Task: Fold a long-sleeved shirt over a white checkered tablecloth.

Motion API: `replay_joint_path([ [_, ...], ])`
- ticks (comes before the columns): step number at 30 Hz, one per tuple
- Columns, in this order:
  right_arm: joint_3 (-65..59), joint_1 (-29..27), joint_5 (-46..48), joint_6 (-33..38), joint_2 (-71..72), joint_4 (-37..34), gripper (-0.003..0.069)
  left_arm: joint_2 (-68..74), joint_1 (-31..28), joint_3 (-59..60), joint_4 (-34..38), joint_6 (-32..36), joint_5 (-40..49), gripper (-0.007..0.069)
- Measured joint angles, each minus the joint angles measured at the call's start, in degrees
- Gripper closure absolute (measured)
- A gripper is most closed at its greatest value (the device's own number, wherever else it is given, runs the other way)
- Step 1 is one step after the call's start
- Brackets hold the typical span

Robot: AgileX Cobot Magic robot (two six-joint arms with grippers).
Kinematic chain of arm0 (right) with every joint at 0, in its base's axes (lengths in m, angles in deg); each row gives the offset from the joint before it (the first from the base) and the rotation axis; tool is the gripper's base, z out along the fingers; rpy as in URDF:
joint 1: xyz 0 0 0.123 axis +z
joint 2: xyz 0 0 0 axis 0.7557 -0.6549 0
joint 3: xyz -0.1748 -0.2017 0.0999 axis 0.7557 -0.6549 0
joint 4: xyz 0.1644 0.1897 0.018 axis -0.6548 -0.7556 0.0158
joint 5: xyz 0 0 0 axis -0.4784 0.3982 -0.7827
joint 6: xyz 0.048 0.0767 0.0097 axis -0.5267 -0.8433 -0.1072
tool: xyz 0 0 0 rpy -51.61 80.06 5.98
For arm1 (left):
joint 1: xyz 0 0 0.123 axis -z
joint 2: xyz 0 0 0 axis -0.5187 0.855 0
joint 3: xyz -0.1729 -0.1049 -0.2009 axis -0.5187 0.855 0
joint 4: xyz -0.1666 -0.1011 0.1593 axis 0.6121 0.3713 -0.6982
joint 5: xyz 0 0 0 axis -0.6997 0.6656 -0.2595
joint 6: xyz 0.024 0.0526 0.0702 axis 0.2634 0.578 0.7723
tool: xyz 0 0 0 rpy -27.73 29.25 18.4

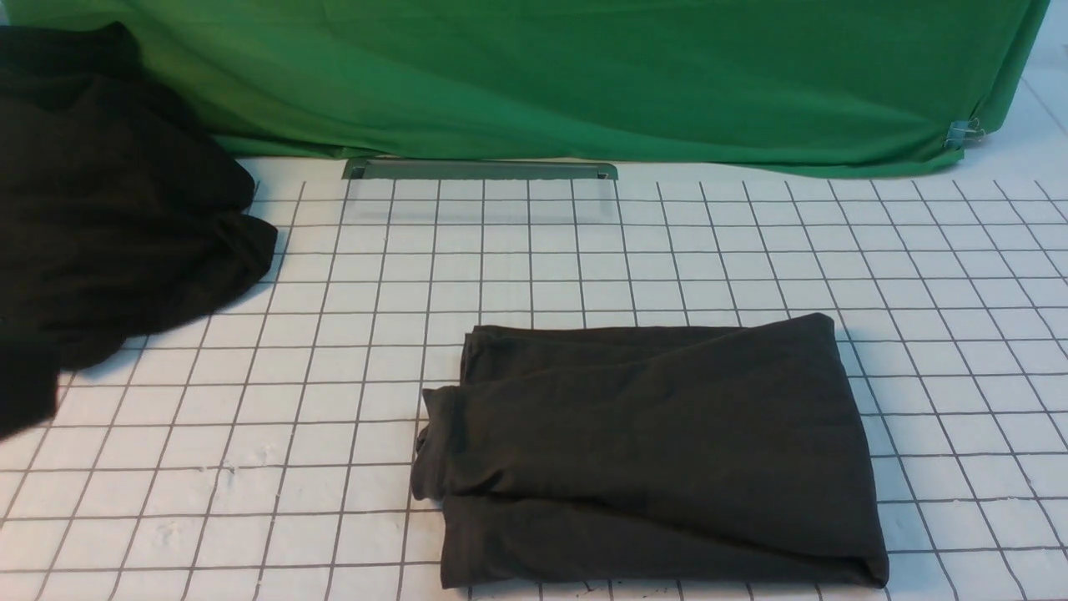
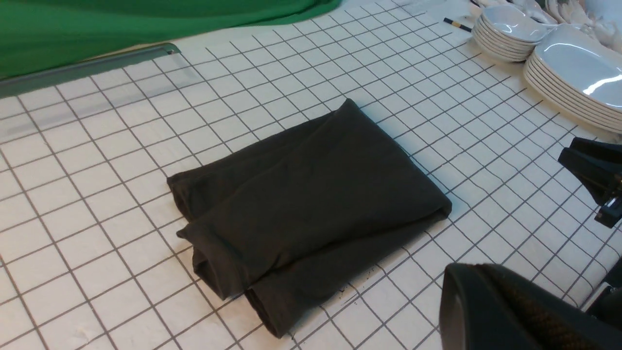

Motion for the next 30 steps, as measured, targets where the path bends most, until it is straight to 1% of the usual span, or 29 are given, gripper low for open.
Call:
replay_joint_path([
  [1,0.0,0.0,0.0,0.0,0.0,0.0,0.0454,-2.1,0.0,2.5,-0.1,0.0,-1.6,0.0622],
  [2,0.0,0.0,0.0,0.0,0.0,0.0,0.0449,-6.3,0.0,7.9,-0.3,-0.4,-5.9,0.0622],
  [4,0.0,0.0,0.0,0.0,0.0,0.0,0.0442,-11.5,0.0,14.7,-0.3,-1.5,-13.1,0.0622],
  [6,0.0,0.0,0.0,0.0,0.0,0.0,0.0435,-15.6,0.0,22.3,-0.4,-2.3,-22.4,0.0622],
  [9,0.0,0.0,0.0,0.0,0.0,0.0,0.0428,-20.4,0.0,32.9,-1.1,-2.5,-41.3,0.0622],
  [10,0.0,0.0,0.0,0.0,0.0,0.0,0.0426,-20.5,0.0,33.4,-1.2,-2.5,-41.3,0.0622],
  [11,0.0,0.0,0.0,0.0,0.0,0.0,0.0423,-21.3,0.0,36.4,-1.3,-2.5,-48.1,0.0622],
  [14,0.0,0.0,0.0,0.0,0.0,0.0,0.0421,-22.0,0.0,41.3,-1.3,-2.5,-57.9,0.0622],
  [17,0.0,0.0,0.0,0.0,0.0,0.0,0.0421,-22.0,0.0,43.2,-1.3,-2.5,-61.0,0.0622],
  [30,0.0,0.0,0.0,0.0,0.0,0.0,0.0418,-22.0,0.0,43.9,-2.2,-2.3,-61.1,0.0622],
])
